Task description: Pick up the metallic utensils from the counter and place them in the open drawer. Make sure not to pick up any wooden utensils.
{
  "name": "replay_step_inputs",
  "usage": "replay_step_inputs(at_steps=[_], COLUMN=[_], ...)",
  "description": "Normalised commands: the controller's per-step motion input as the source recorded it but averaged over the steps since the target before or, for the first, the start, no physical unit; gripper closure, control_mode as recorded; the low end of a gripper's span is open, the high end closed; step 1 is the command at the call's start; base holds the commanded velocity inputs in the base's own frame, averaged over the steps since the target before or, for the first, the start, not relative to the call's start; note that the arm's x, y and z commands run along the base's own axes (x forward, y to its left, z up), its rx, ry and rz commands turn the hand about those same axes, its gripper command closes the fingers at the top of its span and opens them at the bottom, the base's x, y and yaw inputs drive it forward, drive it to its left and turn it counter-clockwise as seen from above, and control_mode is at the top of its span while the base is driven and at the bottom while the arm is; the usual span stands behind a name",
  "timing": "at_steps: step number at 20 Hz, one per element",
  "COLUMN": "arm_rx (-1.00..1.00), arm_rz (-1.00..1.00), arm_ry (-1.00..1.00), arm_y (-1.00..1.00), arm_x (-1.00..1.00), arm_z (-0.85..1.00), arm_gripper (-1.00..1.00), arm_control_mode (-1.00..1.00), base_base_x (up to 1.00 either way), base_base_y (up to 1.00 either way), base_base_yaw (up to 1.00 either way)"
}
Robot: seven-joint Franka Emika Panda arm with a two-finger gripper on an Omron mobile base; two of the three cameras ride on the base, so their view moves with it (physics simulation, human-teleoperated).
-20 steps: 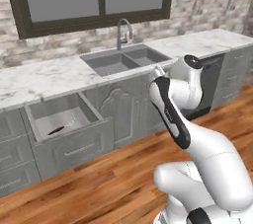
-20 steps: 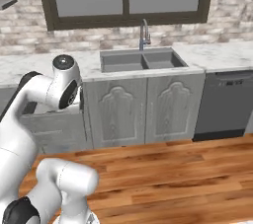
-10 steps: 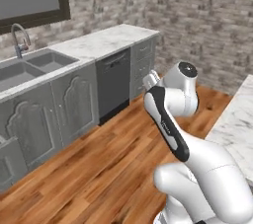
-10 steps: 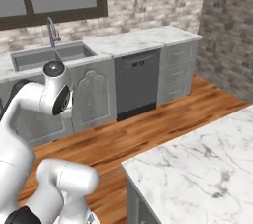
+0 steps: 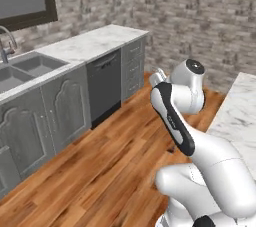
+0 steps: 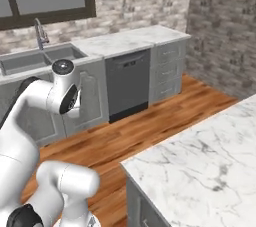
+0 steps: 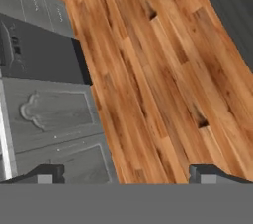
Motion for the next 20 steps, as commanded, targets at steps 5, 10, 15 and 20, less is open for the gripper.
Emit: replay_step_inputs(at_steps=[5, 10, 15, 20], arm_rx=[0.0, 0.0, 0.0, 0.0], arm_rz=[0.0, 0.0, 0.0, 0.0], arm_ry=[0.0, 0.0, 0.0, 0.0], arm_y=[0.0, 0.0, 0.0, 0.0], arm_x=[0.0, 0.0, 0.0, 0.0], arm_z=[0.0, 0.0, 0.0, 0.0], arm_gripper=[-1.0, -1.0, -1.0, -1.0], arm_control_mode=[1.0, 1.0, 1.0, 1.0], base_base_x=[0.37, 1.0, 1.0, 1.0], base_base_y=[0.66, 1.0, 0.25, -0.03], base_base_yaw=[-0.39, -0.53, -0.53, -0.45])
